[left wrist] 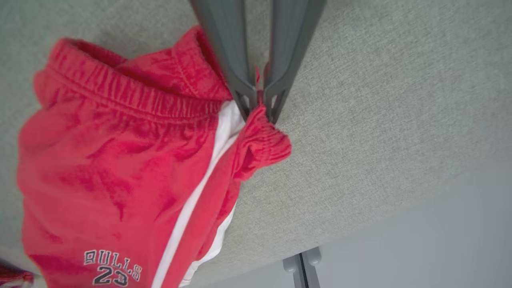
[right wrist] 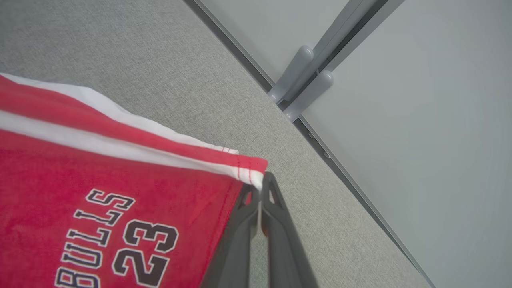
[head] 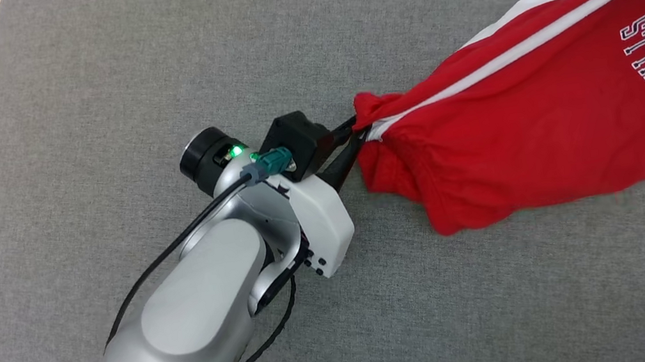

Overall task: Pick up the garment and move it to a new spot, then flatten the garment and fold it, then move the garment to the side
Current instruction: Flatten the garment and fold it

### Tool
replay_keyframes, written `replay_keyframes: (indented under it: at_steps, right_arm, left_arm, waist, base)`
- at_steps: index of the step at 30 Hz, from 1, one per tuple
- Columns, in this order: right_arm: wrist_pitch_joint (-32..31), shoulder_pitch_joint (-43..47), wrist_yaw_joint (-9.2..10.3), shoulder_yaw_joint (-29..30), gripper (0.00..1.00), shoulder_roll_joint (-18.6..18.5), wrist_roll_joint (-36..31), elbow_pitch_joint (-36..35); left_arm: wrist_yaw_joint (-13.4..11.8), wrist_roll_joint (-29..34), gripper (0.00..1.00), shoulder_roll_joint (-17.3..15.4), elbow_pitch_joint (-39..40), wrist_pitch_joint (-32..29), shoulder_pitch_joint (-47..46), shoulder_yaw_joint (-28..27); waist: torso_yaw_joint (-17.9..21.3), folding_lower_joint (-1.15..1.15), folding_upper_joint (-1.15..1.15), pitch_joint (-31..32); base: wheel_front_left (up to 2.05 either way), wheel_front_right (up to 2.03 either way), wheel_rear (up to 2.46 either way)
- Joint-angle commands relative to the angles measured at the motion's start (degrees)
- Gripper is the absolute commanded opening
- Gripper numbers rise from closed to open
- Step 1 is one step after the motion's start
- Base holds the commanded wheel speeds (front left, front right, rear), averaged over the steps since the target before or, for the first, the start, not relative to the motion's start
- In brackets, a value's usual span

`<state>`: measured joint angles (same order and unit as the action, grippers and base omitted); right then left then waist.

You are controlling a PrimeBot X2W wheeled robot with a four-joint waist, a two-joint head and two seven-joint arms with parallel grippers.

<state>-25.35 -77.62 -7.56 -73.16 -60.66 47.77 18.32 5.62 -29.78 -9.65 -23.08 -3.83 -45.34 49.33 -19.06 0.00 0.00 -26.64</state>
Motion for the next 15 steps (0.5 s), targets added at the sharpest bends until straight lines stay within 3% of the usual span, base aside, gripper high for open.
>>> replay_keyframes:
  at_steps: [1,7,8,9,10,15]
  right_arm:
    - [0.04,-0.63,0.15,-0.13,0.0,0.23,-0.21,0.65]
    - [-0.53,-0.23,0.15,-0.21,0.0,1.13,0.03,2.31]
    - [-0.44,-0.11,0.15,-0.21,0.06,1.27,0.08,2.51]
    - [-0.21,-0.02,0.15,-0.21,1.0,1.39,0.26,2.97]
    - [0.06,0.16,0.15,-0.22,1.0,1.65,0.08,3.26]
    - [1.85,1.23,0.14,-0.2,1.0,3.05,-0.5,5.36]
  left_arm:
    - [0.28,0.06,0.0,0.2,-0.99,0.4,-1.2,-0.13]
    - [0.75,0.49,0.0,1.99,-5.57,1.78,-3.94,0.93]
    - [0.85,0.51,0.32,2.21,-6.36,1.96,-4.29,1.17]
    - [0.87,0.68,0.96,2.33,-6.95,2.22,-4.67,1.31]
    - [0.78,0.75,1.0,2.44,-7.63,2.52,-4.96,1.39]
    - [-0.69,0.95,1.0,3.48,-10.52,5.52,-5.34,0.84]
  waist:
    - [-0.24,0.0,0.0,-0.58]
    - [-0.46,0.0,0.0,-1.93]
    - [-0.46,0.0,0.0,-2.07]
    - [-0.45,0.0,0.0,-2.18]
    - [-0.41,0.0,0.0,-2.22]
    - [-0.02,0.0,0.0,-1.51]
  base:
    - [0.0,0.0,0.0]
    - [0.0,0.0,0.0]
    - [0.0,0.0,0.0]
    - [0.0,0.0,0.0]
    - [0.0,0.0,0.0]
    - [0.0,0.0,0.0]
